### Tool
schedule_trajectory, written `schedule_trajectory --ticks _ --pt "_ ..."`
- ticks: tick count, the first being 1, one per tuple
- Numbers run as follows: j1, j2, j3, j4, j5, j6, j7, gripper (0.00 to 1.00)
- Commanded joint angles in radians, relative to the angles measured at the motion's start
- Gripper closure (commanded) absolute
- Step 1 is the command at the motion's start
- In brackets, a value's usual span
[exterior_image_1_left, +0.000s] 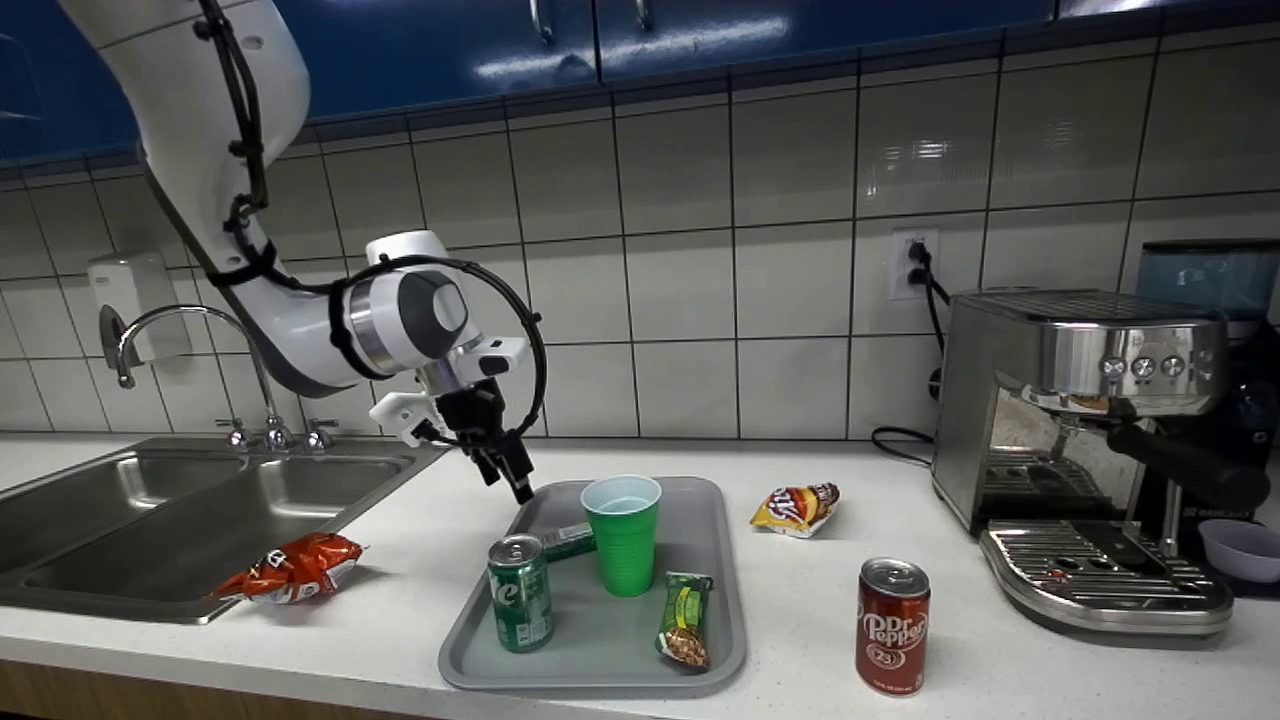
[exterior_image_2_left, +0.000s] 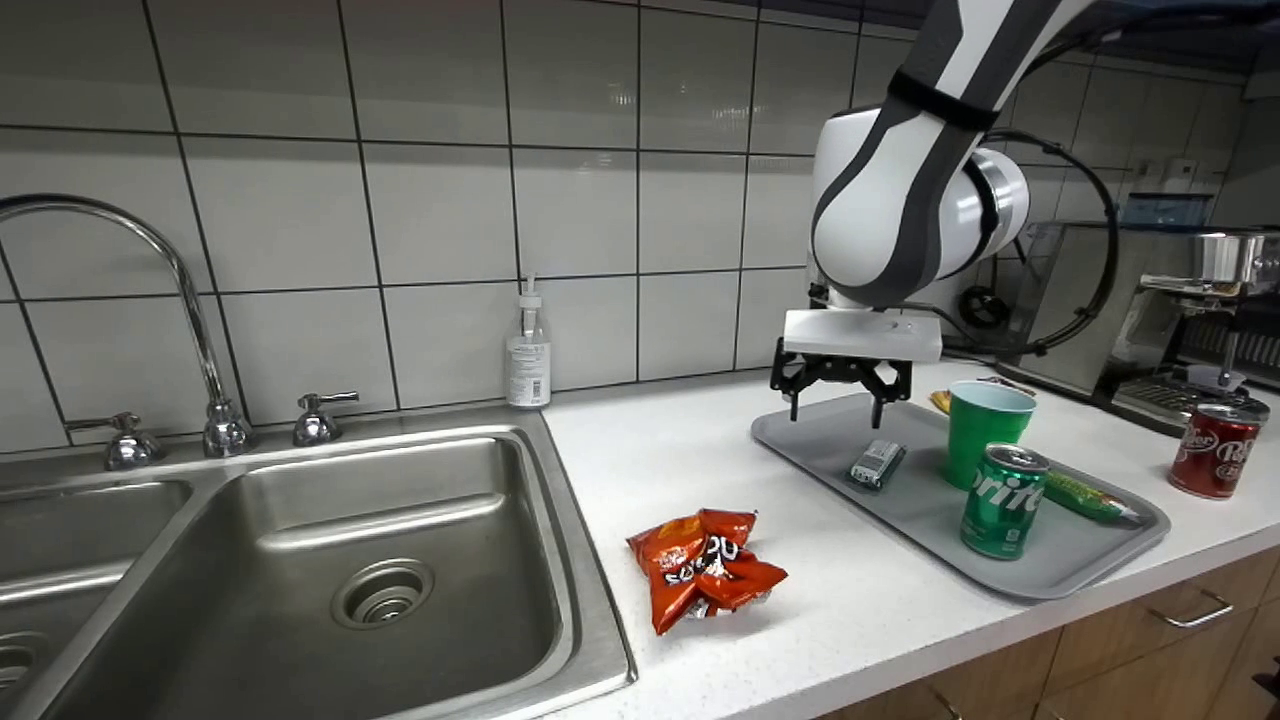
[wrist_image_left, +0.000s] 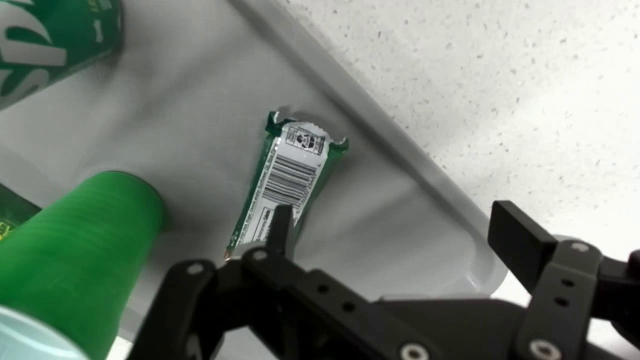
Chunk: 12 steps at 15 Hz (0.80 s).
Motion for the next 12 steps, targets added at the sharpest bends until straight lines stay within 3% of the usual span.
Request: schedule_trajectory --ticks 1,12 --pt "-0.025 -0.1 0.056 -0.076 -0.039 -0.049 -0.079 0.0" --pt "-0.097 -0.246 0.19 -0.215 0.014 -0.082 -0.246 0.0"
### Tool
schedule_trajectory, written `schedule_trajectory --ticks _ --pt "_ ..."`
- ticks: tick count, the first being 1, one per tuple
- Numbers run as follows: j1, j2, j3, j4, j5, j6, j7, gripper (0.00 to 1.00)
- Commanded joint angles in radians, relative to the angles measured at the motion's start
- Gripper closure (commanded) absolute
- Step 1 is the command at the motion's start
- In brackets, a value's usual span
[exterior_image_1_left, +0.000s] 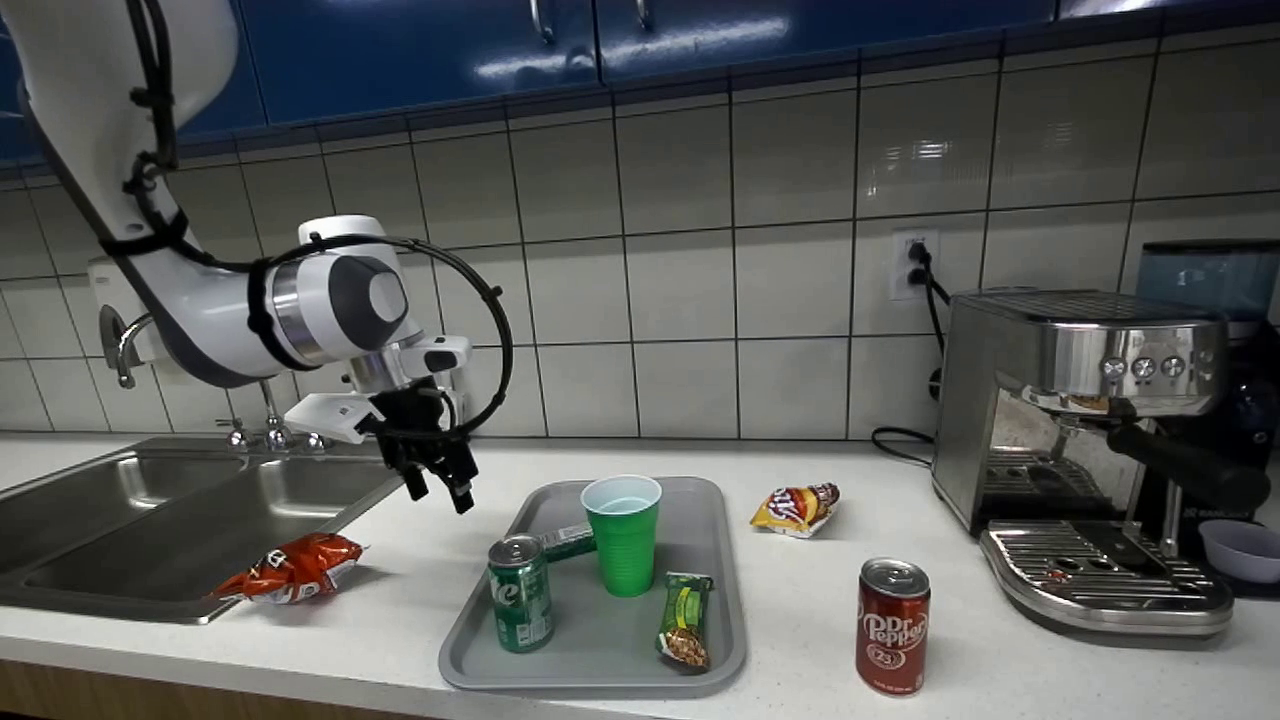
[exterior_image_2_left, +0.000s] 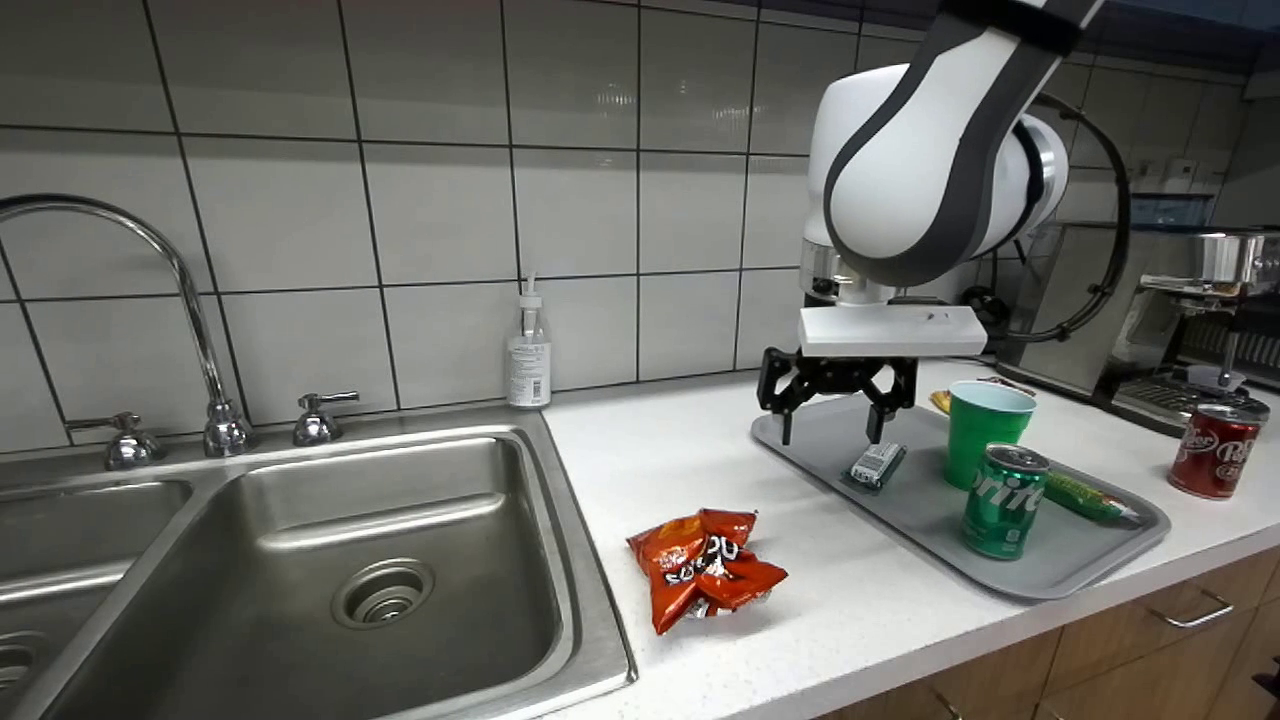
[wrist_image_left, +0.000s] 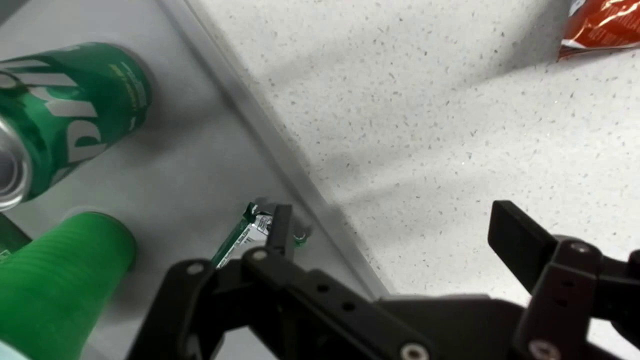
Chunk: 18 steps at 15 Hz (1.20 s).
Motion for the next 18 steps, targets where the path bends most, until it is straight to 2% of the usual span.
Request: schedule_trajectory --ticks 1,10,15,17,18 --pt "-0.075 -0.102 0.072 -0.068 0.037 -0.042 -0.106 0.0" --pt "-0.162 -0.262 0.135 -0.17 0.057 -0.087 -0.199 0.0" --pt "-0.184 -0.335 0.173 -0.207 0.157 -0.122 -0.285 0.0" --pt "-0.189 -0.347 0.183 -0.209 0.182 -0.143 -0.304 0.0" --pt "-0.196 -0.294 0.191 -0.185 0.16 -0.103 -0.267 0.0"
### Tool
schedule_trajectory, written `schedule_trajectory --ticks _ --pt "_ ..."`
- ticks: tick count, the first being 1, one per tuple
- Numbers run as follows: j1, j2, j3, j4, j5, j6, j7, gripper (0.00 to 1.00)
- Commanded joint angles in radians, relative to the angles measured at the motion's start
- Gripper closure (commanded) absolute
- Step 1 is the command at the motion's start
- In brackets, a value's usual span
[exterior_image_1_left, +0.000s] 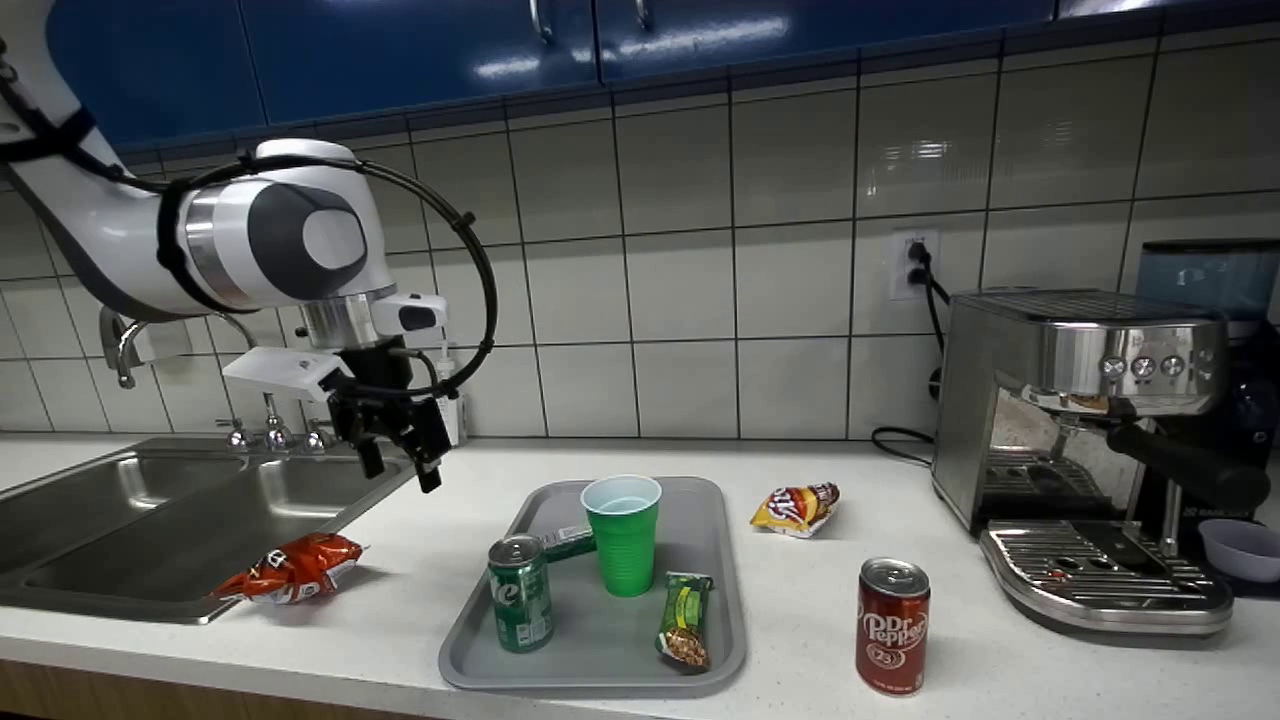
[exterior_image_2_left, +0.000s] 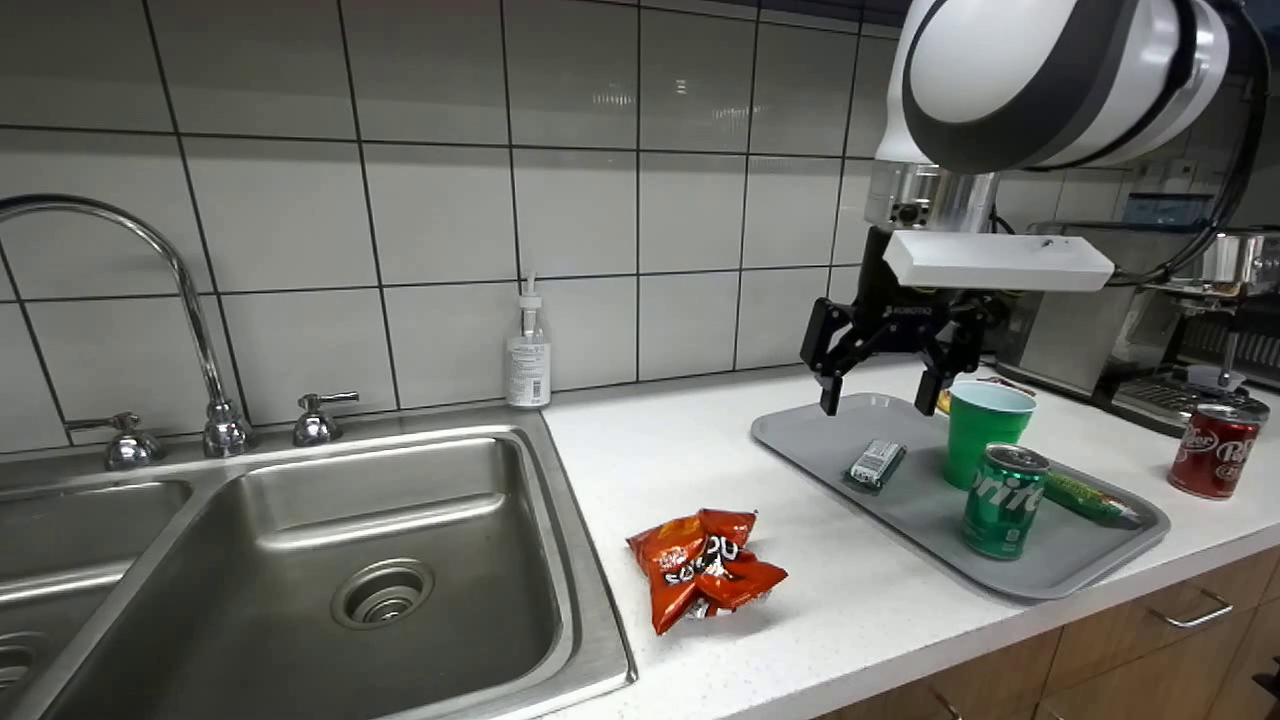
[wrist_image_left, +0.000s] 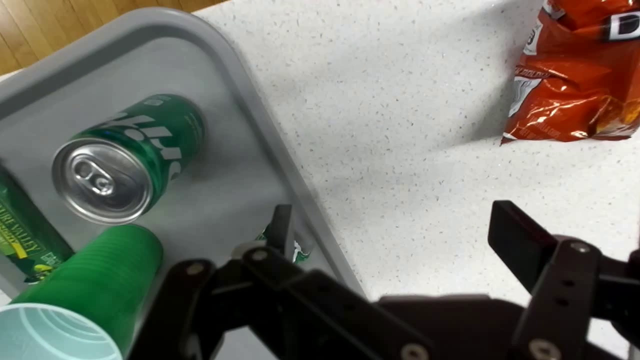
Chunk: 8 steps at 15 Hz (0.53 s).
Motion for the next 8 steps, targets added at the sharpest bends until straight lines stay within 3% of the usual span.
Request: schedule_trajectory --ticks 1,8 --pt "-0.043 -0.009 0.044 -0.002 0.013 -0.01 -0.011 0.0" --pt "-0.046 -0.017 0.049 -0.008 0.015 -0.014 -0.015 0.0"
